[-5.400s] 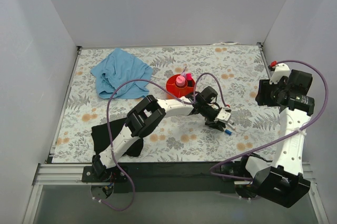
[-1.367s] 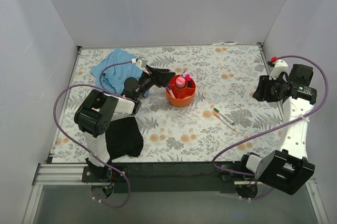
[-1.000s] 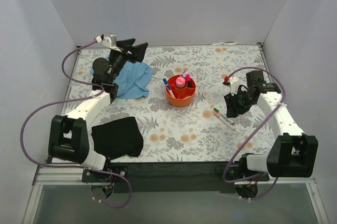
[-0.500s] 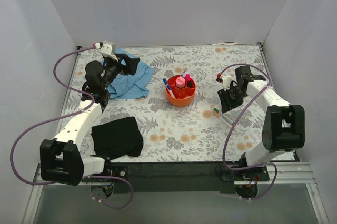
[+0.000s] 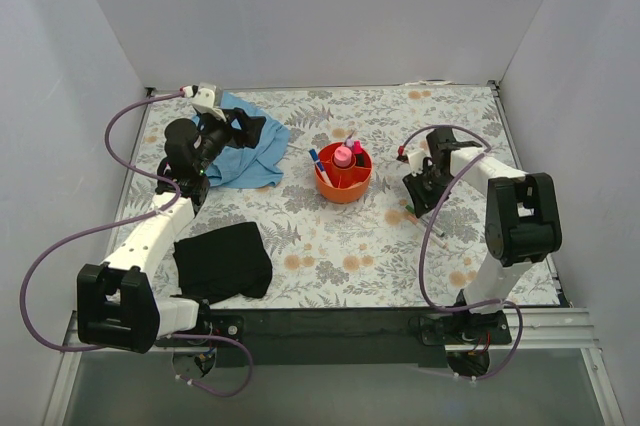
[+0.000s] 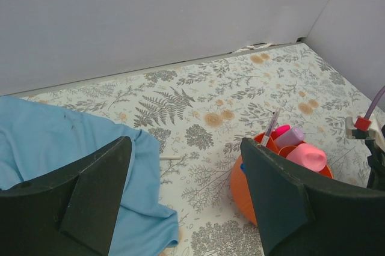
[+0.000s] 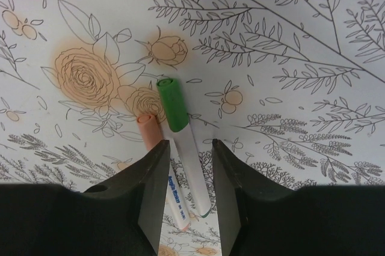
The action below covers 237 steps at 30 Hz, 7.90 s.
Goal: Sort the stationery into containers
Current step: Pick up the pen from the center of the board, then place the pen in the storage box, then pick up the pen from the center of the board, then place the pen in the storage box.
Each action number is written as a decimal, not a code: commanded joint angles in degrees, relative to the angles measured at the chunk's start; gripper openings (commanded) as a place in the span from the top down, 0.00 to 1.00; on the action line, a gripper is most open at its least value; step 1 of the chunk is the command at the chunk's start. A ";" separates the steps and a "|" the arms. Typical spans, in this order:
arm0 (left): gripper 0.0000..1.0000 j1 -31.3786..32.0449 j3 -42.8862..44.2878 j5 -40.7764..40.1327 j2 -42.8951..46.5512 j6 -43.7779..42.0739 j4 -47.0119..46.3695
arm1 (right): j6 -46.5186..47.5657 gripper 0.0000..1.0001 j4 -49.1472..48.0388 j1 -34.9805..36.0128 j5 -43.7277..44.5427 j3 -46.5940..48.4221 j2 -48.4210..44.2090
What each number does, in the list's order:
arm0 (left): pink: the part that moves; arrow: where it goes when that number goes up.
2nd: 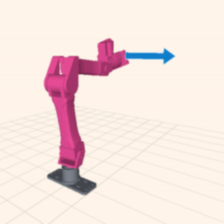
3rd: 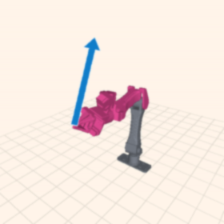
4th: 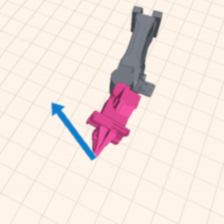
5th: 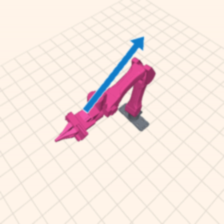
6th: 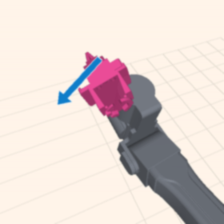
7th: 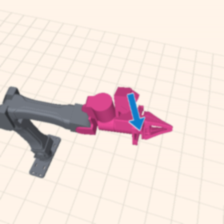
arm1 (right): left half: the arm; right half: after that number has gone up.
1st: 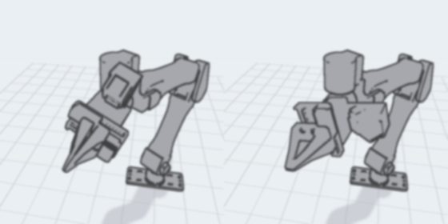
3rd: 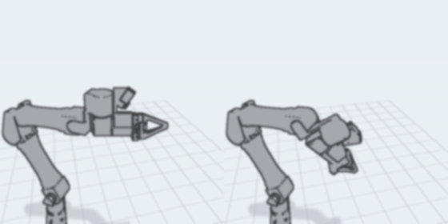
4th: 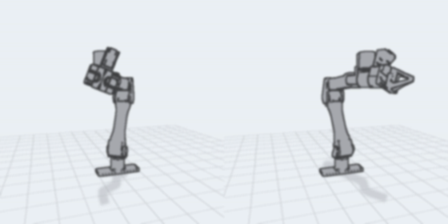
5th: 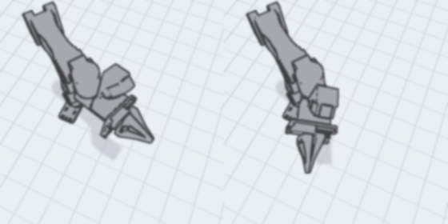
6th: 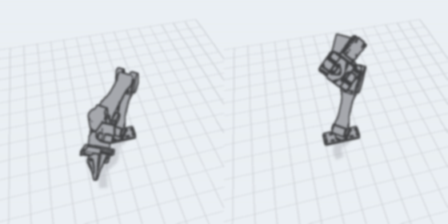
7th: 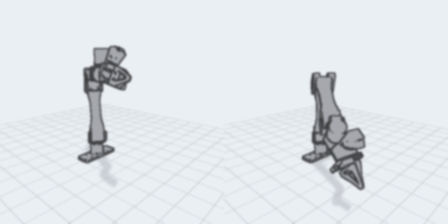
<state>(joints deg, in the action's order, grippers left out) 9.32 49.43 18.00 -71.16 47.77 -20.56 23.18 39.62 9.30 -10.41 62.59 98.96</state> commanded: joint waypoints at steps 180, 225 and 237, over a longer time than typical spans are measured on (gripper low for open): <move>0.24 -2.99 10.25 -6.84 -10.75 -1.89 10.71 | -2.42 0.99 -20.04 8.80 -27.99 17.57 -15.37; 0.25 -4.31 14.38 -7.72 -16.56 -4.97 16.43 | -18.87 0.99 -81.28 23.66 -22.90 -5.63 -0.61; 0.25 -4.31 14.03 -7.72 -15.51 -4.35 16.16 | -14.92 0.45 -78.47 23.66 -22.89 -7.74 -4.47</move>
<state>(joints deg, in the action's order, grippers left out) 5.34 61.89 10.55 -87.99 43.70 -4.27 6.26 -37.30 32.82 -33.10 54.76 98.30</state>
